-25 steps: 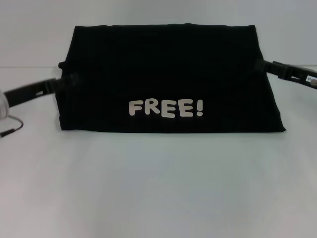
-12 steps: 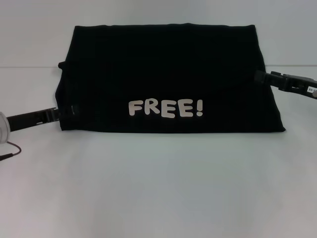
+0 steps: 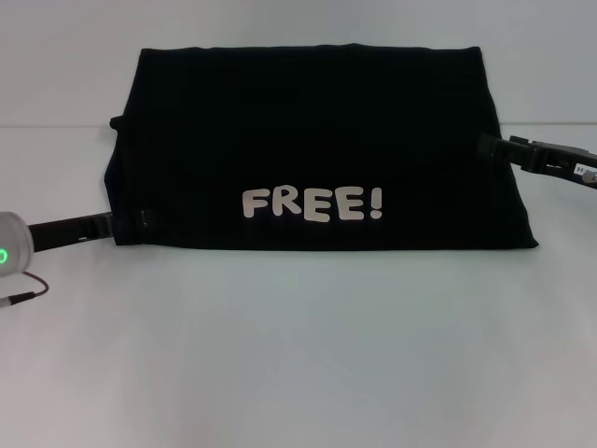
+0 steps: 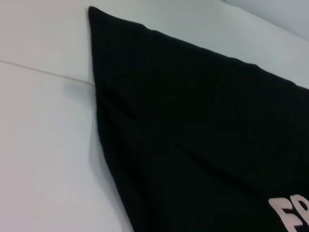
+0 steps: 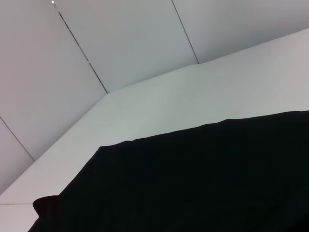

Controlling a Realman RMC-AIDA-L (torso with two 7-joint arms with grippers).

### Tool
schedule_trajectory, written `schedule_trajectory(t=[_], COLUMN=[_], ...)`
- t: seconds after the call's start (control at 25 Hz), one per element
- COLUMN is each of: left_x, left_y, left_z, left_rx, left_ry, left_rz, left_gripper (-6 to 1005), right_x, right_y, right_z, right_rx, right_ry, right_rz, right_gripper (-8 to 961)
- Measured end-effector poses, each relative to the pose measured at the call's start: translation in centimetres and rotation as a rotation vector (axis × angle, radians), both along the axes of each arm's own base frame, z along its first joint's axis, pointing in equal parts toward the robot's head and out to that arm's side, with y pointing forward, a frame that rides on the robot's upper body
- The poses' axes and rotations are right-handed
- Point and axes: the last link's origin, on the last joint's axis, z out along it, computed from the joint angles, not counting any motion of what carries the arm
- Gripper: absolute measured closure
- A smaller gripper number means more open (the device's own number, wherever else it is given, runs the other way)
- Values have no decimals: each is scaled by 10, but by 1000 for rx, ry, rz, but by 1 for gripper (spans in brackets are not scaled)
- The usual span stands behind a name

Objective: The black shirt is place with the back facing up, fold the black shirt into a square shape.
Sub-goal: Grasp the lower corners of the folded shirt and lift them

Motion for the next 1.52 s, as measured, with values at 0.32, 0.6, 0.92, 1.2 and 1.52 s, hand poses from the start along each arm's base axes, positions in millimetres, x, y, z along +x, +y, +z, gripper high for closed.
schedule_trajectory(t=[0.32, 0.6, 0.92, 1.2, 1.52], left_x=[8, 7, 1, 0, -1], left_y=[2, 2, 2, 2, 2], left_z=[-7, -5, -4, -4, -4], left_rx=[-45, -44, -45, -46, -48], left_ry=[16, 31, 75, 85, 95], left_rz=[-34, -38, -22, -21, -21], left_gripper=[227, 248, 392, 591, 966], right_x=[1, 1, 0, 1, 7], right_y=[0, 0, 0, -1, -3], right_z=[0, 0, 0, 0, 2], right_rx=[-1, 0, 0, -4, -9], right_ry=[-3, -3, -3, -3, -9], right_rz=[-2, -2, -1, 0, -20], right_gripper=[269, 269, 270, 269, 282])
